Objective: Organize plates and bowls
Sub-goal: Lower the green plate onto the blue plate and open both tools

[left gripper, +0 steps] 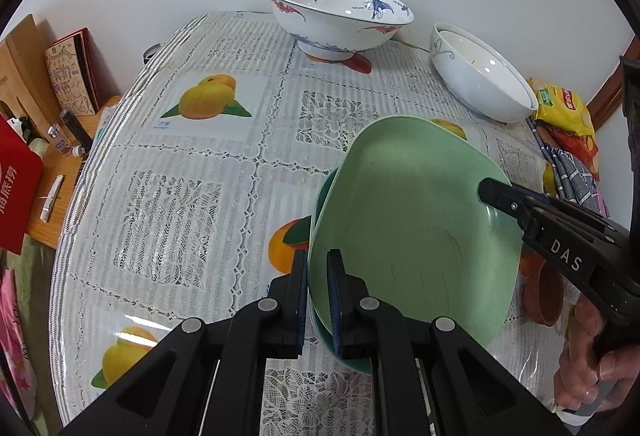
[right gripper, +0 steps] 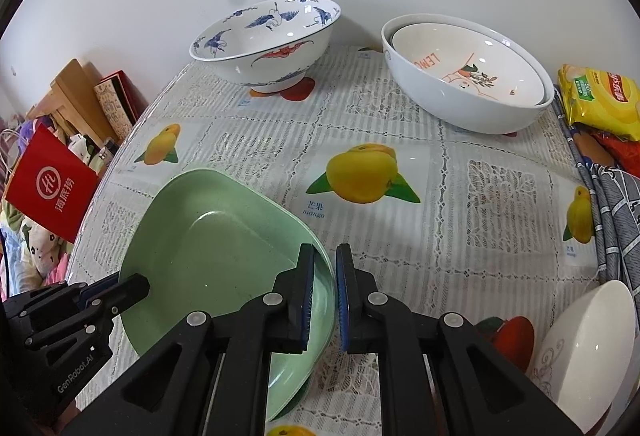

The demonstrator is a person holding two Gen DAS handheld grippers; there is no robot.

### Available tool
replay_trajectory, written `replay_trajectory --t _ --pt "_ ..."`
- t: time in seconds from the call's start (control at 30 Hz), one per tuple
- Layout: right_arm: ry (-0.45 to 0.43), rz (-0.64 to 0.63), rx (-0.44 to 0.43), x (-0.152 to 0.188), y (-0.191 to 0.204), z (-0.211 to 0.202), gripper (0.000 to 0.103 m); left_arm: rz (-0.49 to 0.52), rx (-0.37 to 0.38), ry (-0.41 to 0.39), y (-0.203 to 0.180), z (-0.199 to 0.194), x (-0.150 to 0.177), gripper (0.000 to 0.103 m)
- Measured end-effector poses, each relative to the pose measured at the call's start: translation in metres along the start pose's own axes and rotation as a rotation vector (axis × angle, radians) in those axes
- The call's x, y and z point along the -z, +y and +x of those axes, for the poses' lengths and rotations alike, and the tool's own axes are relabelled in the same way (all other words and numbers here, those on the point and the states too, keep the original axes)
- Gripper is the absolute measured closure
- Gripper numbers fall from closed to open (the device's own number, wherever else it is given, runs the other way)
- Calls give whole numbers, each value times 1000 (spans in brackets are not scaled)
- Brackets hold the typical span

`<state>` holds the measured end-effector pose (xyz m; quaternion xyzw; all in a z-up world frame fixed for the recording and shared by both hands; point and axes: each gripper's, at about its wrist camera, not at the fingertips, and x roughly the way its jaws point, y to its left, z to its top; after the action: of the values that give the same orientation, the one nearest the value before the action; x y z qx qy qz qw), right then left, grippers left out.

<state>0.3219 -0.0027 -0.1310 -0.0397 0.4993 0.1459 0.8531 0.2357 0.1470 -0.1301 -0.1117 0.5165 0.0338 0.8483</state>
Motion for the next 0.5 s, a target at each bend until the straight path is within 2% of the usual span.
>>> replay_trajectory --t 0.23,0.3,0.37,0.5 --pt "6 -35 15 -2 5 -1 90 16 -6 13 -2 -3 3 93" --pt "6 -29 14 -1 5 -4 88 18 -16 18 -2 -5 4 87" --pt "1 -10 6 -1 2 -9 84 24 -39 17 -2 -9 5 77" --pt "-19 6 6 2 -1 -24 84 24 -49 3 -2 -22 8 77"
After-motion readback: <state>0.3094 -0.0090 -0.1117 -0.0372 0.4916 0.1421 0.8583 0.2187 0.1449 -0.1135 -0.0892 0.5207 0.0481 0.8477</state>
